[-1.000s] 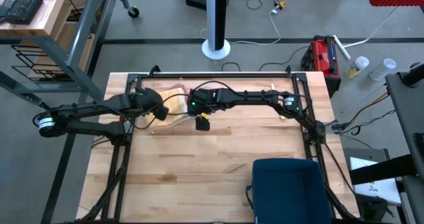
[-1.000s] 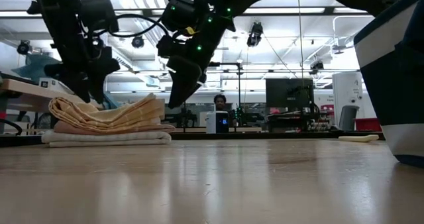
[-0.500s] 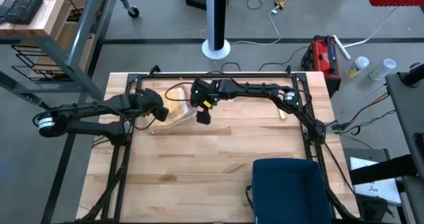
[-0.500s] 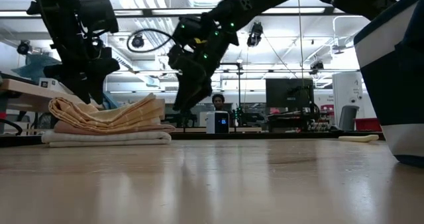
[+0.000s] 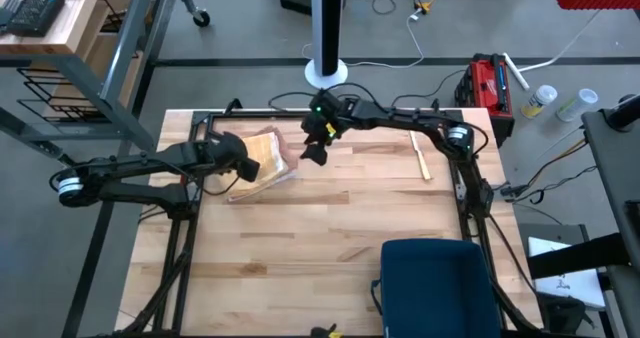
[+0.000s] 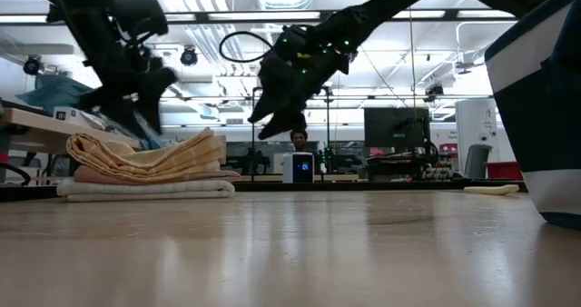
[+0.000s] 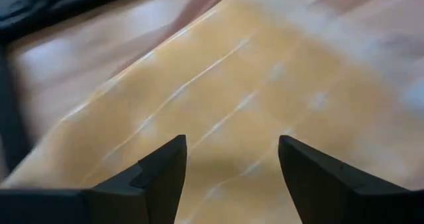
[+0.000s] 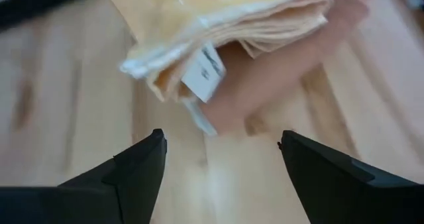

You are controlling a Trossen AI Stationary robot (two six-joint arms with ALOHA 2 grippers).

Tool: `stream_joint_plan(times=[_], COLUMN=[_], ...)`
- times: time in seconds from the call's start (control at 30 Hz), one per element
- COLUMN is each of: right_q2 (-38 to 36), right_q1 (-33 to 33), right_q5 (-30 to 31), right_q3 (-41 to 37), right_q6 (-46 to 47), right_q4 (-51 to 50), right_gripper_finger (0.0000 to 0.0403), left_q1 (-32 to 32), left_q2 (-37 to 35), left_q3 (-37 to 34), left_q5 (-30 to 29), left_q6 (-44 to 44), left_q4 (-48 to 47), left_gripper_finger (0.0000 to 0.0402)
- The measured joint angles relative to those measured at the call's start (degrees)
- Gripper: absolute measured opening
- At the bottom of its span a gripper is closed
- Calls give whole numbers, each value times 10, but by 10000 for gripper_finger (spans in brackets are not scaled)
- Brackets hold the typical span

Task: Fold towel
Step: Stack the yellow towel on top of the brown towel

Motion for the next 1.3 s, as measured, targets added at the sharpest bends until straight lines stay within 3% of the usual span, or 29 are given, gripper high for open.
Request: stream_joint_plan(times=[0.23, 0.83, 1.1, 1.3], right_q2=[22, 68, 104, 142], right_q1=[14, 30, 28, 29], right_q5=[0, 31, 62, 61], right_q3=[-4, -2, 4, 56], right_q6=[56, 153, 196, 200], right_q4=[40, 204, 276, 228], right_gripper_finger=[310, 314, 318, 306], left_q1=[-4, -5, -21, -22], left_q2=[26, 257, 249, 230], left_q3=[0, -11, -14, -15], left_q5=[33, 26, 23, 30], left_q6=[65, 61, 81, 83], left_q4=[138, 167, 205, 212], left_gripper_finger=[225, 197, 208, 199])
